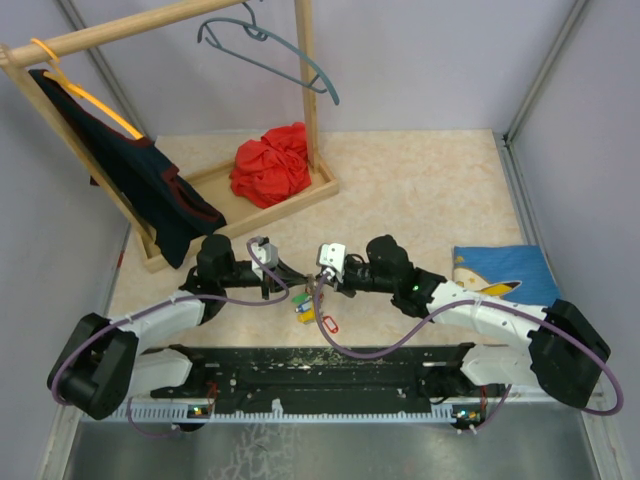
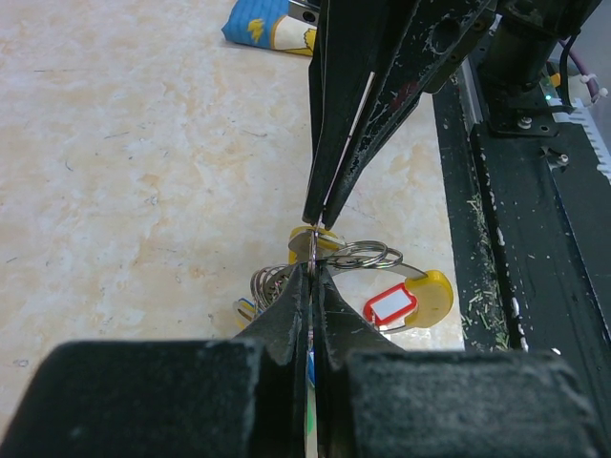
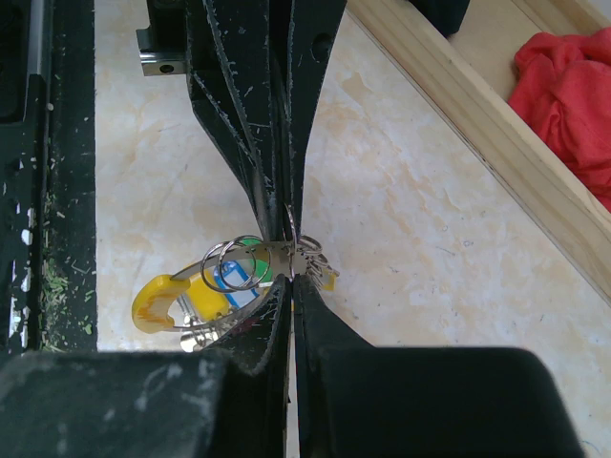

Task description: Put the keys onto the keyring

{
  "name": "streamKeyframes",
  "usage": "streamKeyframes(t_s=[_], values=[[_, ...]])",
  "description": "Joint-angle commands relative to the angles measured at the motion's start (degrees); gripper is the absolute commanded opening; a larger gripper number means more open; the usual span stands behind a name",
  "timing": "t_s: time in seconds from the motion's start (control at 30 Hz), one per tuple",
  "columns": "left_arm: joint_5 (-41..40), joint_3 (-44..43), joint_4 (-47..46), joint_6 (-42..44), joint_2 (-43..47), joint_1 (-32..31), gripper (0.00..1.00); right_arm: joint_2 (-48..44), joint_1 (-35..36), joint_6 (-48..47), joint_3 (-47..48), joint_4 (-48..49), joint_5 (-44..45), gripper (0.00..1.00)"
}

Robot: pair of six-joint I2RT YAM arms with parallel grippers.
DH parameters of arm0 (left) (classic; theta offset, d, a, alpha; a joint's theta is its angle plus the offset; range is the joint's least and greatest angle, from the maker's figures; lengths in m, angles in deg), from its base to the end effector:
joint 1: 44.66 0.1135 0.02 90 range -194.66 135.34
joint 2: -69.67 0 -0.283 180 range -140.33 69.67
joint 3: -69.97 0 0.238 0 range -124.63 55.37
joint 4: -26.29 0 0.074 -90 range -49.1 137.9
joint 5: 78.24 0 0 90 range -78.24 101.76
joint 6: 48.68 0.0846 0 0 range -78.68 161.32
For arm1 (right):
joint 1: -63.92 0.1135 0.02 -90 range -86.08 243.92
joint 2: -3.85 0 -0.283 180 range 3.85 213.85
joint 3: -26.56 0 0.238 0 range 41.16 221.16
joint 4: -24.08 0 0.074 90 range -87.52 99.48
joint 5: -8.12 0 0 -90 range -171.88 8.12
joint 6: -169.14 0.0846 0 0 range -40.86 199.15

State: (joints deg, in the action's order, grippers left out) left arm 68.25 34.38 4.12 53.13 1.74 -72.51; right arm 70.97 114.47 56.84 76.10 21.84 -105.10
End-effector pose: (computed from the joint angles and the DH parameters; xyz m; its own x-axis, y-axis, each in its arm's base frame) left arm 0.1736 -0.1715 0.2271 0.0485 0.1022 -0.9936 0.9947 0.0856 0.0573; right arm 0.1519 0.2371 0.2509 0.1594 -0.3551 -0.9211 -0.9564 0.1759 -0.2333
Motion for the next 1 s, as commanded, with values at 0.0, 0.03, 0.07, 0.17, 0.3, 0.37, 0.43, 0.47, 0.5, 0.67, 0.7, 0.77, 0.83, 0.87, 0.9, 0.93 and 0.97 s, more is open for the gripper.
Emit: streamKeyframes(t_s=[0.0, 0.03, 0.07, 0.17, 0.3, 0.37, 0.43, 0.47, 0.5, 0.67, 0.7, 0.77, 0.83, 0.87, 0.9, 0.93, 0.97], values=[[2.67, -2.03, -0.40, 0.71, -0.29, 0.33, 0.01, -1.50, 0.52, 0.66, 2.70, 2.76, -0.16, 0.00], [2.93, -2.03, -0.40, 0.76, -0.36, 0.34, 0.01, -1.58, 0.52, 0.76, 2.68, 2.83, -0.23, 0.00], [3.11, -2.08, -0.40, 0.81, -0.41, 0.34, 0.01, -1.59, 0.52, 0.77, 2.70, 2.93, -0.31, 0.00], [3.11, -2.12, -0.40, 0.82, -0.62, 0.30, 0.01, -1.52, 0.51, 0.86, 2.86, 2.94, -0.88, 0.00], [3.62, -2.27, -0.40, 0.63, -0.84, 0.35, 0.01, -1.62, 0.61, 1.08, 2.94, 3.06, -1.05, 0.00], [3.48, -2.33, -0.43, 0.55, -1.12, 0.28, 0.01, -1.62, 0.72, 1.21, 2.96, 3.38, -1.14, 0.00], [3.28, -2.44, -0.46, 0.54, -1.22, 0.26, 0.00, -1.42, 1.12, 1.15, 2.94, 3.65, -0.77, 0.00], [3.32, -2.46, -0.42, 0.48, -1.29, 0.28, 0.00, -1.25, 1.25, 1.19, 2.90, 3.91, -0.51, 0.00], [3.47, -2.47, -0.45, 0.53, -1.32, 0.29, 0.00, -1.20, 1.30, 1.25, 2.75, 4.31, -0.31, 0.00], [4.58, -2.58, -0.49, 0.64, -1.81, 0.26, 0.01, -1.17, 1.40, 1.73, 2.49, 5.57, 0.58, 0.00], [4.71, -2.64, -0.49, 0.69, -1.85, 0.26, 0.00, -1.19, 1.44, 1.80, 2.57, 5.61, 0.58, 0.00], [4.93, -2.66, -0.43, 0.67, -1.96, 0.24, 0.00, -1.19, 1.57, 1.87, 2.69, 5.66, 0.65, 0.00], [4.97, -2.78, -0.33, 0.74, -2.09, 0.26, 0.00, -1.04, 1.74, 1.83, 2.82, 5.56, 0.73, 0.00], [4.87, -2.79, -0.32, 0.74, -2.08, 0.26, 0.00, -0.86, 1.75, 1.80, 2.97, 5.37, 0.54, 0.00], [4.67, -2.82, -0.27, 0.63, -2.08, 0.26, 0.00, -0.75, 1.83, 1.82, 3.09, 5.31, 0.55, 0.00], [4.37, -2.79, -0.23, 0.59, -2.05, 0.26, 0.00, -0.65, 2.02, 1.78, 3.18, 5.31, 0.50, 0.00], [4.07, -2.77, -0.23, 0.50, -2.00, 0.26, 0.00, -0.66, 2.14, 1.82, 3.20, 5.31, 0.54, 0.00]])
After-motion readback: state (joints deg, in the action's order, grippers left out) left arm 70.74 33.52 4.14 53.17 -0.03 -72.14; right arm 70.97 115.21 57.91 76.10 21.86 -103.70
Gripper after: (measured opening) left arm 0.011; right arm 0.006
